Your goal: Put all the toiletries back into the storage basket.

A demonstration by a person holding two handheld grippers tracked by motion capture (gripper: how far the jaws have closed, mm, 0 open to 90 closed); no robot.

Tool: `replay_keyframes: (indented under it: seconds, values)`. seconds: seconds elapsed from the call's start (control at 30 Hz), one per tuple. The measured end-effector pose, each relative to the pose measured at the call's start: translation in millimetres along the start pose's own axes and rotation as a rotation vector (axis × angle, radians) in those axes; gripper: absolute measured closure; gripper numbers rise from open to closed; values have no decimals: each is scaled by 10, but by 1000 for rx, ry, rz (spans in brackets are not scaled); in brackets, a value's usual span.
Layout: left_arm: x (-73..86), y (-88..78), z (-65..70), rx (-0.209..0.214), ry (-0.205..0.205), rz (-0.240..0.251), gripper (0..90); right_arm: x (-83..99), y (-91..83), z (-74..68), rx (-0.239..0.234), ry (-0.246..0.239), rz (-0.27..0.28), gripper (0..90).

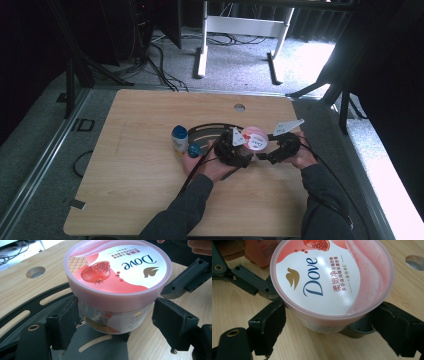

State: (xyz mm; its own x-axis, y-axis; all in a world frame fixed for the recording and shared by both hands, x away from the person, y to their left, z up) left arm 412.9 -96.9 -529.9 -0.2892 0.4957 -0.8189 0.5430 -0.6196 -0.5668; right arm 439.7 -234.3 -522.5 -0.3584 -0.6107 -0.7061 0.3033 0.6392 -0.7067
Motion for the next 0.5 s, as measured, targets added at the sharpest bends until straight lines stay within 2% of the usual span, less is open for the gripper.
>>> replay_keyframes:
  seconds: [0.4,0.5]
  values:
    - [12,67,-41,-63,-15,-3,236,-38,81,90,12,4,-30,128]
    - [16,83,-53,-66,-27,-5,236,-45,93,110,15,1,-36,128]
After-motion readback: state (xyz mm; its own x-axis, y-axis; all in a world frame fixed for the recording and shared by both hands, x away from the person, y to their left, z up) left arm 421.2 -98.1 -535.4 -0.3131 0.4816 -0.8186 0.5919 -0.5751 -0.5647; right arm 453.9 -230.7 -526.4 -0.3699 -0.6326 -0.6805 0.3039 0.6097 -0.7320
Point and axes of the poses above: each handheld gripper's, and its own axes: y roughly forward along the jaws, x roughly out of its underside, z roughly to its right, the point moved 7 cm from there along y, roughly forward along the jaws, and after that the axes turned 3 degrees about y, right-handed, at the moved point
